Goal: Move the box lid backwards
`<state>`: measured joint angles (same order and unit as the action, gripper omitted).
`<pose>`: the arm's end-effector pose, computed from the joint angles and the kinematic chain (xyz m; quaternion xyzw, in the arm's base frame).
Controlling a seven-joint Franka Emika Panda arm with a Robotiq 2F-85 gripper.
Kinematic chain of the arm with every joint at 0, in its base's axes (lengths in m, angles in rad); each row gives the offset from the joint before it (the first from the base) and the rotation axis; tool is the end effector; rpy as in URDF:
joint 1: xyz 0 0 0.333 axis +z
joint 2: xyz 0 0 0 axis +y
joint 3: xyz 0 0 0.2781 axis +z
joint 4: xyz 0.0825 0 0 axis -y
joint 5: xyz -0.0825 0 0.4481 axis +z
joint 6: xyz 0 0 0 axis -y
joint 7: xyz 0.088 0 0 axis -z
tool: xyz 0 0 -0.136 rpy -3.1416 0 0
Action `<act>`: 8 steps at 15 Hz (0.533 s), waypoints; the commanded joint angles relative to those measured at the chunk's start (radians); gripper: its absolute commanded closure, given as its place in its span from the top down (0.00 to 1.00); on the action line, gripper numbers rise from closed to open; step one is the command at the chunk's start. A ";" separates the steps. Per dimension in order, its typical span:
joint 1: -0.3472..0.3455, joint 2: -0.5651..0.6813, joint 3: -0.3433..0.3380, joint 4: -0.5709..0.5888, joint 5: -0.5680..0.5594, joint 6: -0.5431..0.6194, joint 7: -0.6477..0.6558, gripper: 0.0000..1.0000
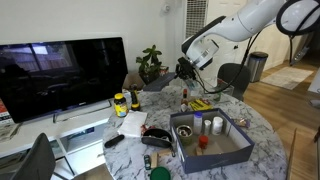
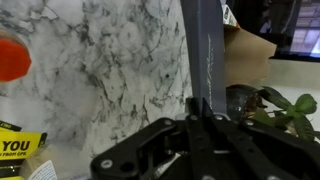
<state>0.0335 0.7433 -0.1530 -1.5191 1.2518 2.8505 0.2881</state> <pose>0.7693 -0.1205 0.1812 -0.6906 0.6111 -0.2310 0.3103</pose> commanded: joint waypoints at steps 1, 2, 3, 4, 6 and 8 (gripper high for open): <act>0.029 0.053 -0.085 0.083 -0.152 -0.105 0.200 0.01; -0.011 0.055 -0.036 0.101 -0.208 -0.094 0.236 0.01; -0.015 0.052 -0.027 0.114 -0.224 -0.086 0.250 0.01; -0.018 0.047 -0.017 0.120 -0.243 -0.076 0.265 0.01; -0.014 0.028 -0.002 0.118 -0.272 -0.059 0.278 0.01; -0.007 0.034 0.006 0.133 -0.301 -0.041 0.293 0.01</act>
<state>0.0318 0.7746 -0.1732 -1.4024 1.0076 2.7825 0.5382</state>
